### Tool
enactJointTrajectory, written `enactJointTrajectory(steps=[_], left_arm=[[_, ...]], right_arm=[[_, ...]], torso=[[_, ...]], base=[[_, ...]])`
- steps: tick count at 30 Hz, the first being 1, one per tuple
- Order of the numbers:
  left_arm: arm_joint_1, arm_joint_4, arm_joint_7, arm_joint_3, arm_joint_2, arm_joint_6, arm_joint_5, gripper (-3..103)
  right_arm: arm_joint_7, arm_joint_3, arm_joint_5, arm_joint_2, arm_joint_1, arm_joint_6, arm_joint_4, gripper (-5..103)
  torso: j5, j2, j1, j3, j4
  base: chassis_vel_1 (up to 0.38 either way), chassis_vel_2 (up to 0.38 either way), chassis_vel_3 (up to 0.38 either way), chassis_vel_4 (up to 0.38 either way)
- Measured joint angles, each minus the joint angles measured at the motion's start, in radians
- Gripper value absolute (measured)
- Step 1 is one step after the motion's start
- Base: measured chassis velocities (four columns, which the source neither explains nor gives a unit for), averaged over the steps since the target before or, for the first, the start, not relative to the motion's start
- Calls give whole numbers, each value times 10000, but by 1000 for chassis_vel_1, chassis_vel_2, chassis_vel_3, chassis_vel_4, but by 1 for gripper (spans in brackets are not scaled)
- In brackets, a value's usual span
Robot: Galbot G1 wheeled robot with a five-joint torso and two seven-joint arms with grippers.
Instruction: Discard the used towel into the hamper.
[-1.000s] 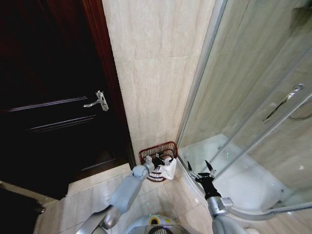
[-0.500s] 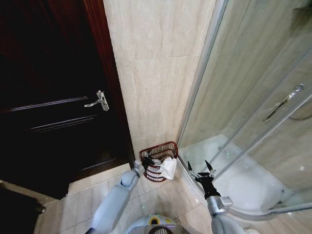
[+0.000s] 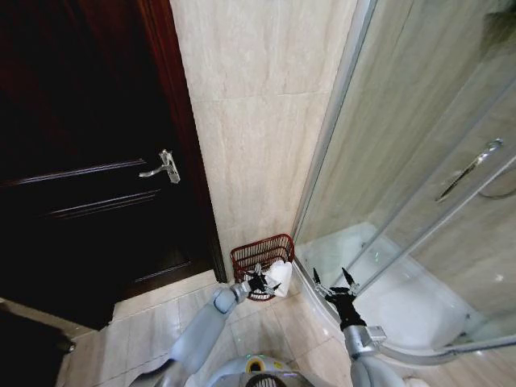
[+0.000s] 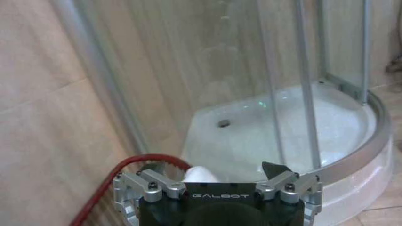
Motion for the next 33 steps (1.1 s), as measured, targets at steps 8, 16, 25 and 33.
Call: enactJointTrajectory(steps=[8,16,25,33], left_arm=[[-489,1154,-110,182,-926,247,367,100],[-605,1423,-139,186,-1170,1587,345,100],[-698,1822,-356,61,-1320,1976,545,83],[-737,2069,-657,78,-1318,1935,658,56]], right_arm=[[58,125,123,0,70,0,-105,100],[62,208,208,0,81,-22,-114,100],[44,181,183,0,18,70,-105,100],[-30,124,63,0,-47,198,-65,100]], torso=[[-4,0,0,0,-1],[-4,0,0,0,0],[-5,0,0,0,-1],[-5,0,0,0,0]], base=[[0,0,0,0],[0,0,0,0],[0,0,0,0],[0,0,0,0]])
